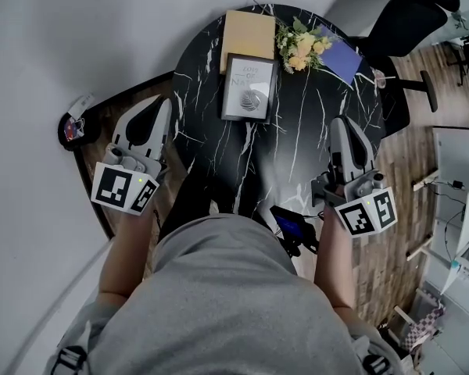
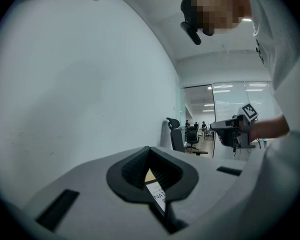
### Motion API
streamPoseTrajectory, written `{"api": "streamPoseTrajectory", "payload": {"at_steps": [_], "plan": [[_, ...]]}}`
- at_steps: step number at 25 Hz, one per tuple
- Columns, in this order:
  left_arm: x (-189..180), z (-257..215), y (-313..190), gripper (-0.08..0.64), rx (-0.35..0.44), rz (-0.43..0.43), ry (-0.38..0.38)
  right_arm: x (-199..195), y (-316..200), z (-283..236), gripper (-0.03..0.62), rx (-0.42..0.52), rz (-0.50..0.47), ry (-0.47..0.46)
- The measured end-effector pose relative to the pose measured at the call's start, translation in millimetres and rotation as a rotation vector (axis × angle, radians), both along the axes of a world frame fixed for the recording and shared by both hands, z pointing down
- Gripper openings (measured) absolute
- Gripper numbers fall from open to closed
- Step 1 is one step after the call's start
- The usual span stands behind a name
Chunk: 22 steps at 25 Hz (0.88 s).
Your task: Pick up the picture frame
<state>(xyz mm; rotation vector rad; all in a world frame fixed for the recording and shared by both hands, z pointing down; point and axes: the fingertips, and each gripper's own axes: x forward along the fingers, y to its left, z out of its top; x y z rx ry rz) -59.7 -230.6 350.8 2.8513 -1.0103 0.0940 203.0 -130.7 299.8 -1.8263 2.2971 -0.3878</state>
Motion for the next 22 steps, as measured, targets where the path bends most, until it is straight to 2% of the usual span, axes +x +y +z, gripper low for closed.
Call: {"api": "streamPoseTrajectory", "payload": {"at_steps": [12, 22], "plan": [[1, 6, -2, 0.006, -0.011, -0.006, -0.007, 6, -7, 15, 0.026, -0.044, -0.016, 0.012], [-4, 25, -3, 0.006, -0.055, -0.035, -0.027, 7, -24, 39, 0.026, -0.093, -0.05, 0.018]]}}
